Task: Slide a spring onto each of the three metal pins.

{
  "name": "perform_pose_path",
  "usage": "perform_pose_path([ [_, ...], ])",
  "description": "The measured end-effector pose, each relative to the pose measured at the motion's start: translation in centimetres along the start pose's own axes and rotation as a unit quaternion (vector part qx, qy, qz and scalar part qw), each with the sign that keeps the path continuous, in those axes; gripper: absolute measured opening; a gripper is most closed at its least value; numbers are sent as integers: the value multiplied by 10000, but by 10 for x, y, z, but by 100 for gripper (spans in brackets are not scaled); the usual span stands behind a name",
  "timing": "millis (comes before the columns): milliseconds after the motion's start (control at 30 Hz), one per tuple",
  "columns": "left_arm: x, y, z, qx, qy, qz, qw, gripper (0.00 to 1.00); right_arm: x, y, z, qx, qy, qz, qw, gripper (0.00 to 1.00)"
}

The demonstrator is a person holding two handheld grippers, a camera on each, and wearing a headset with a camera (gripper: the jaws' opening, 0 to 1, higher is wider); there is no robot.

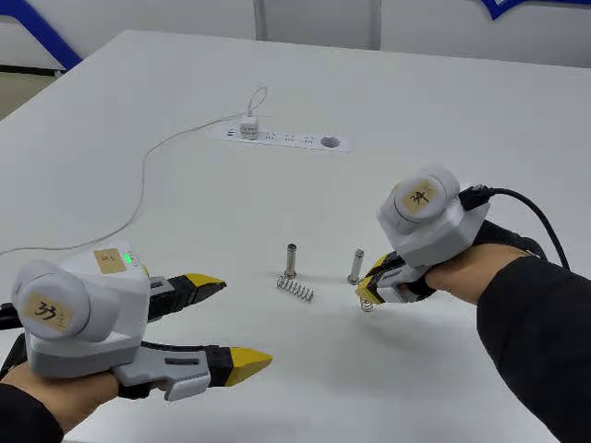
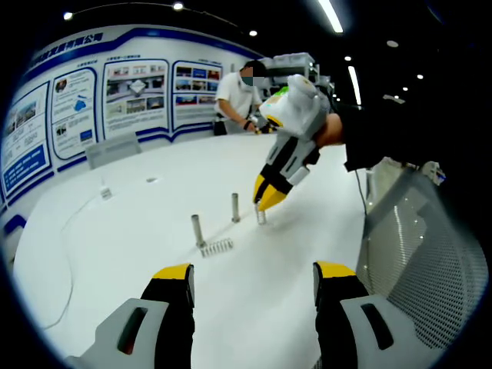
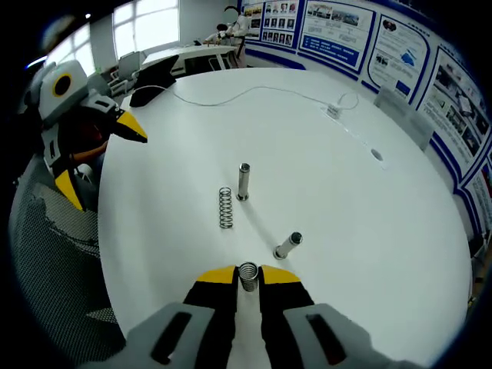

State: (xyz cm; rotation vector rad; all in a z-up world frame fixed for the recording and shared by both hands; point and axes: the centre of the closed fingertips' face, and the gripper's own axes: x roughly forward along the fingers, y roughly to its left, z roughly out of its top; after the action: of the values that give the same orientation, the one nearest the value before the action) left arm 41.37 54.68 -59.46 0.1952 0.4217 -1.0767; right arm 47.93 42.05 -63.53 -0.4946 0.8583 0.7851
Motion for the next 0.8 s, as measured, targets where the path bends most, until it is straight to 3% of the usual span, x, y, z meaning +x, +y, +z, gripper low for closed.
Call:
perform_pose_path([
  [333, 0, 0, 1, 1, -18, 9, 10000, 64, -20, -2, 25, 131, -372, 30, 9992, 12],
  [800, -2, 3, 2, -13, -64, 45, 10000, 64, -36, -26, 45, 202, -675, -229, 9973, 12],
])
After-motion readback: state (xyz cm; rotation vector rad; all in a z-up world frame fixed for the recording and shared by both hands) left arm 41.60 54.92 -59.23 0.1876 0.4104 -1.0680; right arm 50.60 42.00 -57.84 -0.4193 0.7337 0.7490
